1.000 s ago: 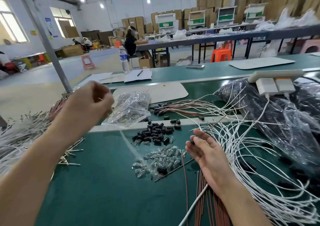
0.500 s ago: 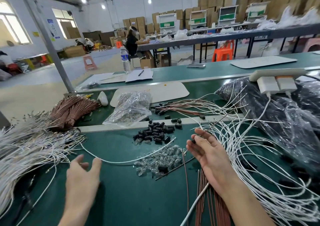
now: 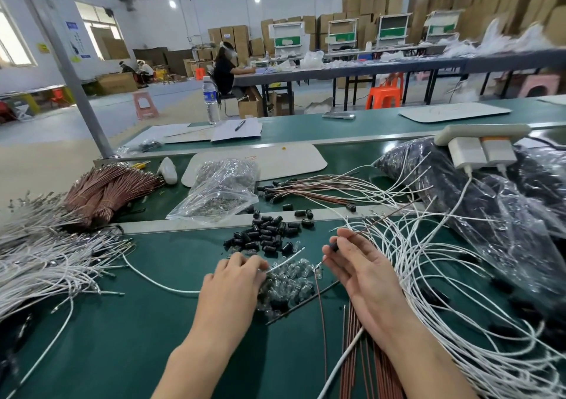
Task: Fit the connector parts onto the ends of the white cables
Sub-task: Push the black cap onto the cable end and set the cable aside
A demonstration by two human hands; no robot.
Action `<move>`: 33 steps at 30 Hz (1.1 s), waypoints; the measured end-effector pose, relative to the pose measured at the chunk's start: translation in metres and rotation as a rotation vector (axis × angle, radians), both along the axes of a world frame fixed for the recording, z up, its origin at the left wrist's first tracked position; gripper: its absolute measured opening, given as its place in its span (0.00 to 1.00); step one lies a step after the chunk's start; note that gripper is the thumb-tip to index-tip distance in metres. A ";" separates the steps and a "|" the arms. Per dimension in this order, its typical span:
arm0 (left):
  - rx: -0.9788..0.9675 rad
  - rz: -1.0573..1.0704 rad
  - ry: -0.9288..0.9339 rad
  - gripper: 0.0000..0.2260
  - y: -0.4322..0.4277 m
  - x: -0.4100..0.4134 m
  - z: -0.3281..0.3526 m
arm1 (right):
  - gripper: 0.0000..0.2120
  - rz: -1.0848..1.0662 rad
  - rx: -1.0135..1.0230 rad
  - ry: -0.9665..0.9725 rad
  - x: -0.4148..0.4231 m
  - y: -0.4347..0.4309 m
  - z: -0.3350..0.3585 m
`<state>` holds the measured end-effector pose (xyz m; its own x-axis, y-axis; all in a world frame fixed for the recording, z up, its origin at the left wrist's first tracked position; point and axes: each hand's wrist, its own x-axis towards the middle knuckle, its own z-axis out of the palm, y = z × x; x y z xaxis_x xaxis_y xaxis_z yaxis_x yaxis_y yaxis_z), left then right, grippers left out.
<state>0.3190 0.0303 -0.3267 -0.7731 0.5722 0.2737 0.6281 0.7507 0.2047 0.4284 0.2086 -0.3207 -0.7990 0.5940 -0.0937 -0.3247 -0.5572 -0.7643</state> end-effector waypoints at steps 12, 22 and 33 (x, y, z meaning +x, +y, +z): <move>0.499 -0.282 -0.026 0.05 -0.004 0.014 -0.002 | 0.11 0.039 -0.119 0.024 -0.001 0.001 0.000; 0.473 -0.366 -0.018 0.03 -0.004 0.022 0.001 | 0.12 0.058 -0.118 0.034 -0.001 0.000 0.003; 0.482 -0.366 -0.004 0.02 -0.003 0.023 -0.001 | 0.12 0.089 -0.081 0.023 -0.003 -0.005 0.001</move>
<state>0.3417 0.0269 -0.3273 -0.5507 0.6136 0.5659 0.8268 0.3078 0.4709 0.4258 0.2031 -0.3192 -0.8509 0.5115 -0.1194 -0.2877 -0.6440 -0.7088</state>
